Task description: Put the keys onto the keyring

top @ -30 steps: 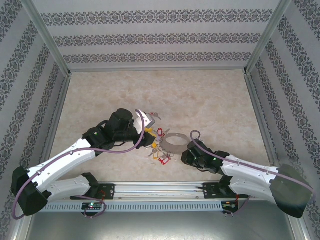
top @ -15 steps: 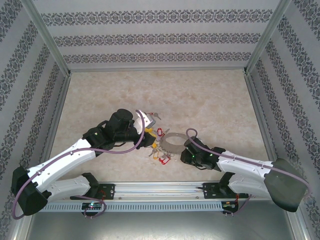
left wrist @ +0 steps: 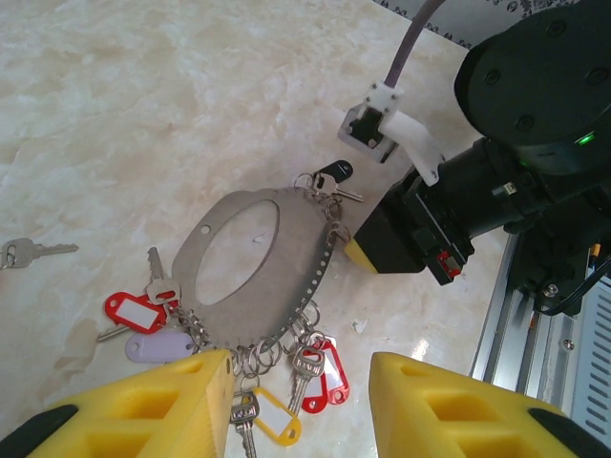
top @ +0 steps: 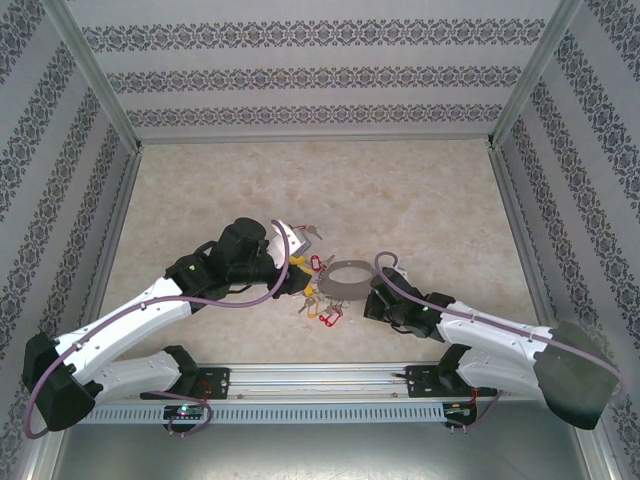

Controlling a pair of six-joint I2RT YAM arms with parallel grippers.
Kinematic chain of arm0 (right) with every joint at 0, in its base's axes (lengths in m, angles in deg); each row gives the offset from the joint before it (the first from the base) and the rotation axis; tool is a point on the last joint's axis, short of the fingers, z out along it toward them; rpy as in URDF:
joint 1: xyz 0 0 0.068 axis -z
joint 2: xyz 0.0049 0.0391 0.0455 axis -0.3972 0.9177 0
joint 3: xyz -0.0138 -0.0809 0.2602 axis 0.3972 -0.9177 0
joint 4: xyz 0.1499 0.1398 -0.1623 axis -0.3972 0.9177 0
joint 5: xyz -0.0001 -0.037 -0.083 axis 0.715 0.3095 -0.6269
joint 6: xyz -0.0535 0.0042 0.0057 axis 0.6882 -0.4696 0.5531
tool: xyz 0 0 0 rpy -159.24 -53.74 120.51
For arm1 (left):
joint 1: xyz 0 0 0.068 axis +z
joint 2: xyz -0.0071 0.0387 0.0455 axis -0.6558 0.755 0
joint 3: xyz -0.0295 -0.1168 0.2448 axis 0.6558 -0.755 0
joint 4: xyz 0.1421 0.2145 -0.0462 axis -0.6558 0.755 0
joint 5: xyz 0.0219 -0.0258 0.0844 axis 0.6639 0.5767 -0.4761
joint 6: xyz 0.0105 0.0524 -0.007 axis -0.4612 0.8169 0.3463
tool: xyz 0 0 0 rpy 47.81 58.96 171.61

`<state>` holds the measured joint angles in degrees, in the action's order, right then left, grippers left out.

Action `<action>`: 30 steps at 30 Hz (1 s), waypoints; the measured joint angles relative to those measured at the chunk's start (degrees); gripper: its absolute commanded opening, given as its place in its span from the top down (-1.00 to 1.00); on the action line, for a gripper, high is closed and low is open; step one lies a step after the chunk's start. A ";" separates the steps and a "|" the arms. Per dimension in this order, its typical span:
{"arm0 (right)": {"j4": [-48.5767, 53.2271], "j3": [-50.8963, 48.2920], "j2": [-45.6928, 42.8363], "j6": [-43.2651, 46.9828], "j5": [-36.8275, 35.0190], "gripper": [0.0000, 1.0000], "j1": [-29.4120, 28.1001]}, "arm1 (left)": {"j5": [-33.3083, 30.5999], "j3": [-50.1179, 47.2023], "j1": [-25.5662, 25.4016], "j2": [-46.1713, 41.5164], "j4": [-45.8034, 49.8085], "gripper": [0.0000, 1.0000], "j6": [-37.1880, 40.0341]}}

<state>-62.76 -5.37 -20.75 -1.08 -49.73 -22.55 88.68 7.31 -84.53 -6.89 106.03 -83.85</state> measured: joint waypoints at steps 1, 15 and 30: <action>0.20 0.00 -0.92 0.09 -0.46 0.94 0.02 | 0.00 0.00 0.00 0.00 0.00 0.16 0.00; 7.72 0.17 -5.66 2.69 -2.73 0.96 2.84 | 0.15 0.00 -0.37 0.00 0.00 0.16 0.00; 10.40 10.51 13.57 14.12 3.96 0.55 1.81 | 0.15 0.00 -0.37 0.02 0.00 0.16 0.02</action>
<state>-52.36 5.14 -7.18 13.04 -45.77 -20.74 88.83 7.31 -84.90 -6.87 106.03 -83.82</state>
